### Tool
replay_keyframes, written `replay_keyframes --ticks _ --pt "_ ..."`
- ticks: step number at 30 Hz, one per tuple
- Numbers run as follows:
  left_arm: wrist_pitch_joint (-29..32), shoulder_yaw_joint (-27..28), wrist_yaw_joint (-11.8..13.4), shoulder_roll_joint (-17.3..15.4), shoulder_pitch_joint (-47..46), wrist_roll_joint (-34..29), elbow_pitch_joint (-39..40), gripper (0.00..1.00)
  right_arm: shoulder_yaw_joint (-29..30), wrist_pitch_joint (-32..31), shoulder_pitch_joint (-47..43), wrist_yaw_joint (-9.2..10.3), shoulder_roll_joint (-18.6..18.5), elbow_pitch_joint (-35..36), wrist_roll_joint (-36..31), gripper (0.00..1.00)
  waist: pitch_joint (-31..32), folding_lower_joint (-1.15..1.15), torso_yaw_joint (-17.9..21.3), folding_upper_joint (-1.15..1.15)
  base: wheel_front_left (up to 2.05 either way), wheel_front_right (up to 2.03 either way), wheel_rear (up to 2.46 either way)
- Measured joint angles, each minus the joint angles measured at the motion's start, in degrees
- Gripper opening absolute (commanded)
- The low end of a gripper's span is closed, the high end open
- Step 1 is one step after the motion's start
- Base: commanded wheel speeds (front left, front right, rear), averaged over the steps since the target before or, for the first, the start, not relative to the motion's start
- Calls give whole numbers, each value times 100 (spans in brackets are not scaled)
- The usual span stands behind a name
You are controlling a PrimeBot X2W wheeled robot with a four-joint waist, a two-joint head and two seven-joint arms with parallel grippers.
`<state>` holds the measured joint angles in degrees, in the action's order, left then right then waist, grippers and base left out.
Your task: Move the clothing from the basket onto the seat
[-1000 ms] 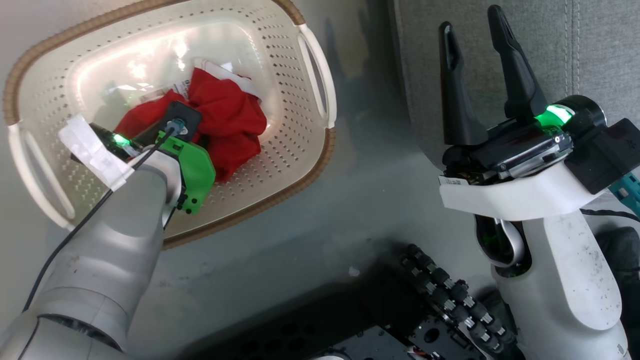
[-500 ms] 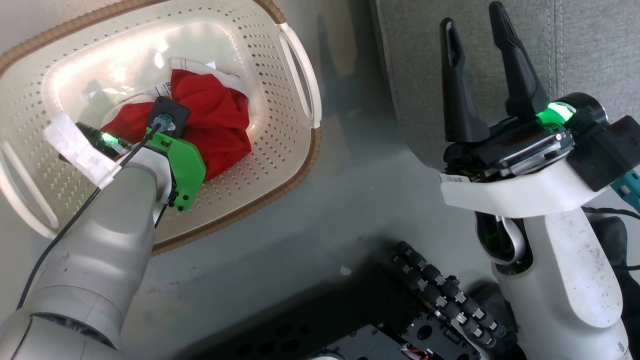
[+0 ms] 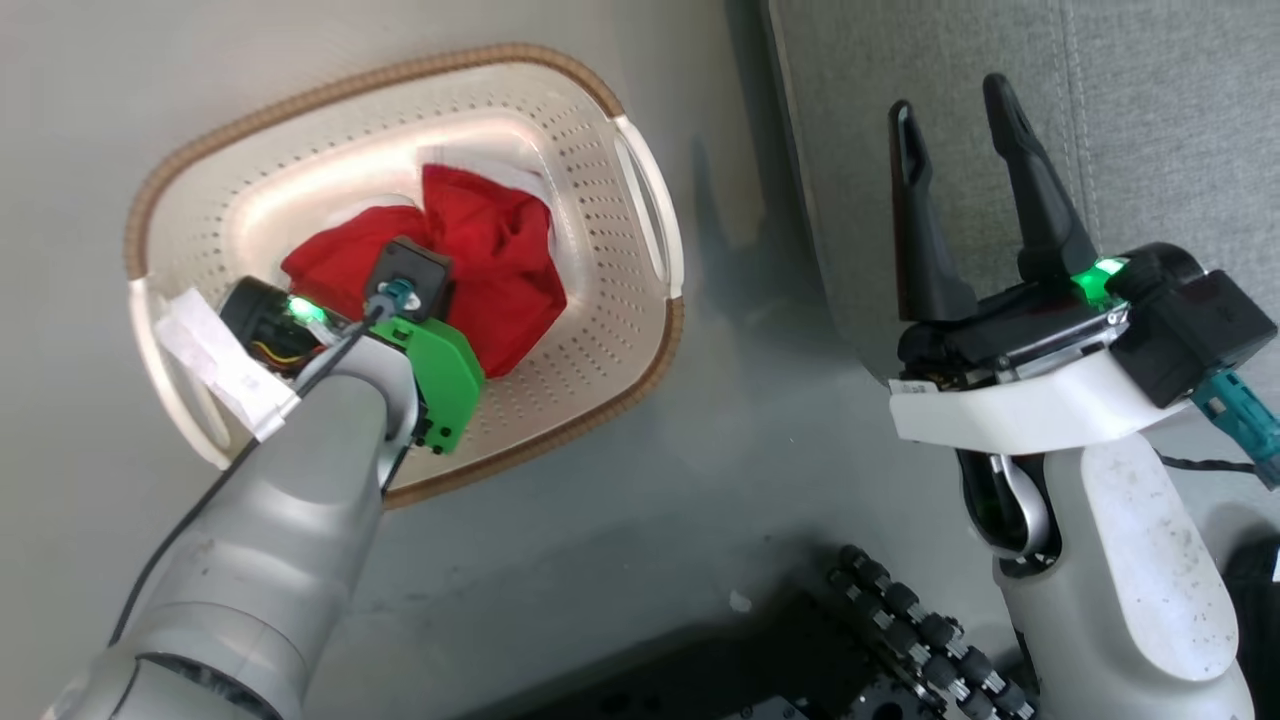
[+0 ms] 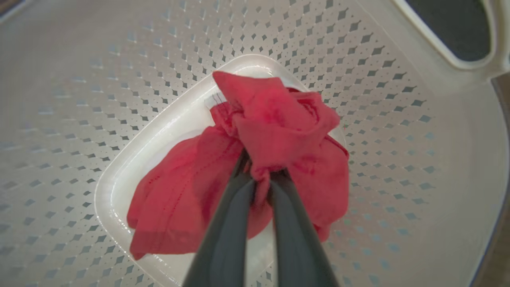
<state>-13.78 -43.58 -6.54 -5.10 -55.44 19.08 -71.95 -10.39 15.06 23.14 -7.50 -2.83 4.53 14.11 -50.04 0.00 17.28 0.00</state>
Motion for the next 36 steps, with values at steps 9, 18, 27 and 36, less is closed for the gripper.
replay_keyframes --ticks 9,18,27,36 --pt "-118 189 8 91 556 202 1046 0 196 -68 -411 -1 3 -178 -196 100 867 0 -359 0 0 0 0" --pt "-120 788 129 -65 1403 291 2688 0 393 -377 -829 0 -114 -49 -280 100 1731 0 -736 0 0 0 0" --pt "-124 1570 227 -185 2151 379 4322 0 572 -719 -1253 0 -152 190 -326 100 2501 0 -1129 0 0 0 0" --pt "-124 2253 301 -179 2688 410 5777 0 742 -994 -1667 0 -149 397 -379 100 3195 0 -1492 0 0 0 0"
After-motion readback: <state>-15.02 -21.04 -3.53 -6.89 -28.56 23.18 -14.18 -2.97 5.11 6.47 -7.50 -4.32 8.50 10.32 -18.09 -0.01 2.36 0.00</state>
